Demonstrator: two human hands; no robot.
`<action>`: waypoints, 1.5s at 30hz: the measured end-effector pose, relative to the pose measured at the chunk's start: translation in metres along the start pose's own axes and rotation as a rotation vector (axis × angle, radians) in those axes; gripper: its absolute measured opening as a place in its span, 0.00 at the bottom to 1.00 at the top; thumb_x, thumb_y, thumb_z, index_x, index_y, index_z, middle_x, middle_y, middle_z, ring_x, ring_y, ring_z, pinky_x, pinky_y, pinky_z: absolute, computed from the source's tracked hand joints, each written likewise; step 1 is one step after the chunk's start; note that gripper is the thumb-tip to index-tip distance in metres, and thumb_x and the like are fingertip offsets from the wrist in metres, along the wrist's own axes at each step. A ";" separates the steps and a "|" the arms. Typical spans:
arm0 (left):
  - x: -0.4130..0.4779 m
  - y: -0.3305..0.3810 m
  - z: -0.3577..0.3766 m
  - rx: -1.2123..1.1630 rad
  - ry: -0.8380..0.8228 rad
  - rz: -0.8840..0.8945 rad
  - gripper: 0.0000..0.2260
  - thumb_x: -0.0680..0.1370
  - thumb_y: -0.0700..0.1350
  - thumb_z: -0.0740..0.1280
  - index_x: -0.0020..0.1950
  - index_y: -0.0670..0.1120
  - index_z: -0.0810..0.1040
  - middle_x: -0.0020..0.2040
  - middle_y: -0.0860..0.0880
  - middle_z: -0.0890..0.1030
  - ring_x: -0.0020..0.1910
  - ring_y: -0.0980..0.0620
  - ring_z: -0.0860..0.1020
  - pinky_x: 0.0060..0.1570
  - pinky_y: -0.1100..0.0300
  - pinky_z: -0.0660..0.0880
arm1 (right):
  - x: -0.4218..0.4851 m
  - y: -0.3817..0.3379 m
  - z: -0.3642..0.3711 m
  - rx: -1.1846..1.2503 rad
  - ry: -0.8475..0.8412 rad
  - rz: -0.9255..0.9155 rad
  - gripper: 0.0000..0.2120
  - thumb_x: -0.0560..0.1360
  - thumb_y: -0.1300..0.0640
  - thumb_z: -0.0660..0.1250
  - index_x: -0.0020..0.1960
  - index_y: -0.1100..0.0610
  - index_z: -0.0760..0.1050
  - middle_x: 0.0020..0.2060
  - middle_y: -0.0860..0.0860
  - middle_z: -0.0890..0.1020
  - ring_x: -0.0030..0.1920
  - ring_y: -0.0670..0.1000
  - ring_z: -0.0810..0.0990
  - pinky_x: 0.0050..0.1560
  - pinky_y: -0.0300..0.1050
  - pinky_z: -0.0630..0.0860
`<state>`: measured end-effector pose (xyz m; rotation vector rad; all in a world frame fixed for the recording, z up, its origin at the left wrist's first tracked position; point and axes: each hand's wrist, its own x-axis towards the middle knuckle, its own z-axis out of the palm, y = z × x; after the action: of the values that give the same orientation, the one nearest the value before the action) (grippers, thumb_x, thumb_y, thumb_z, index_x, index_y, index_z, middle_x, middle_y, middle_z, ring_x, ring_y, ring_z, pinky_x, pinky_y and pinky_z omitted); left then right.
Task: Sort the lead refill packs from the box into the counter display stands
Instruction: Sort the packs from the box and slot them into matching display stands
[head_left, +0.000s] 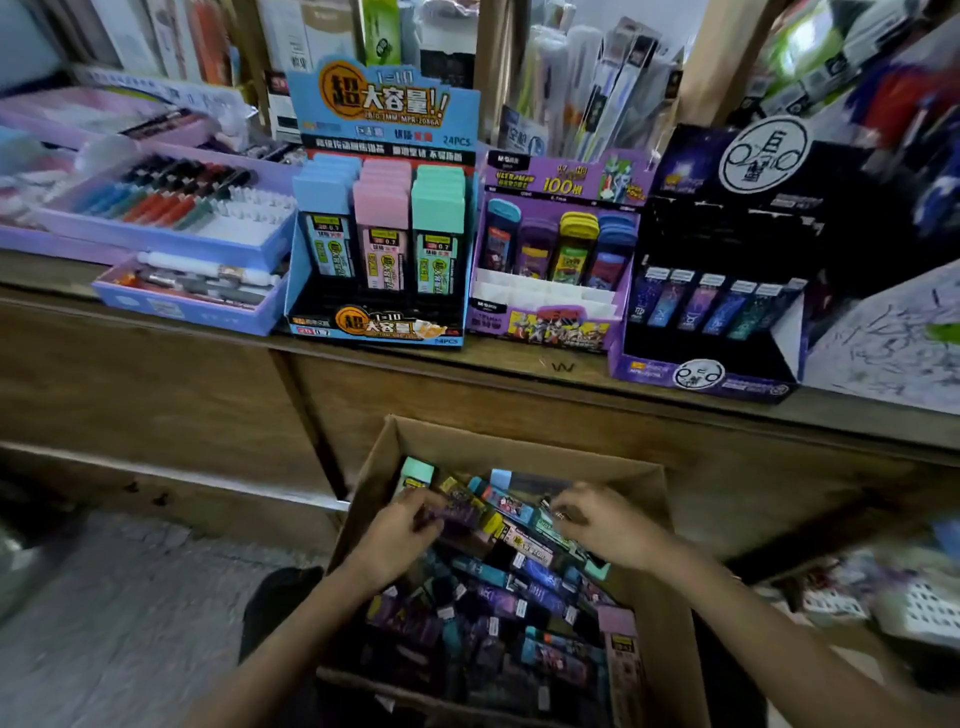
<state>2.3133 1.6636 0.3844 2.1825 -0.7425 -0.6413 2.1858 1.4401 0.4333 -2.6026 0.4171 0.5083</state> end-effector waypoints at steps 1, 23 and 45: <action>0.000 -0.005 0.009 -0.035 -0.007 -0.035 0.09 0.78 0.37 0.65 0.58 0.41 0.76 0.56 0.41 0.78 0.56 0.46 0.76 0.55 0.59 0.69 | 0.002 0.011 0.016 0.032 -0.043 0.064 0.20 0.78 0.50 0.62 0.69 0.52 0.68 0.66 0.52 0.70 0.63 0.51 0.72 0.63 0.45 0.69; -0.003 -0.043 0.088 0.507 -0.382 0.239 0.31 0.76 0.55 0.65 0.76 0.49 0.57 0.77 0.51 0.55 0.75 0.51 0.54 0.70 0.61 0.54 | 0.003 0.043 0.147 0.104 0.131 0.215 0.37 0.72 0.41 0.67 0.74 0.54 0.56 0.73 0.54 0.58 0.71 0.55 0.57 0.70 0.47 0.58; 0.019 -0.074 0.055 0.394 -0.511 0.075 0.36 0.71 0.59 0.70 0.74 0.49 0.60 0.71 0.48 0.60 0.69 0.50 0.59 0.69 0.57 0.61 | 0.030 0.026 0.138 0.367 0.177 0.514 0.32 0.70 0.49 0.71 0.64 0.66 0.63 0.60 0.61 0.69 0.61 0.61 0.68 0.62 0.50 0.67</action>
<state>2.3152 1.6666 0.2900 2.3445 -1.3019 -1.1117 2.1645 1.4785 0.2967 -2.1789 1.1390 0.3214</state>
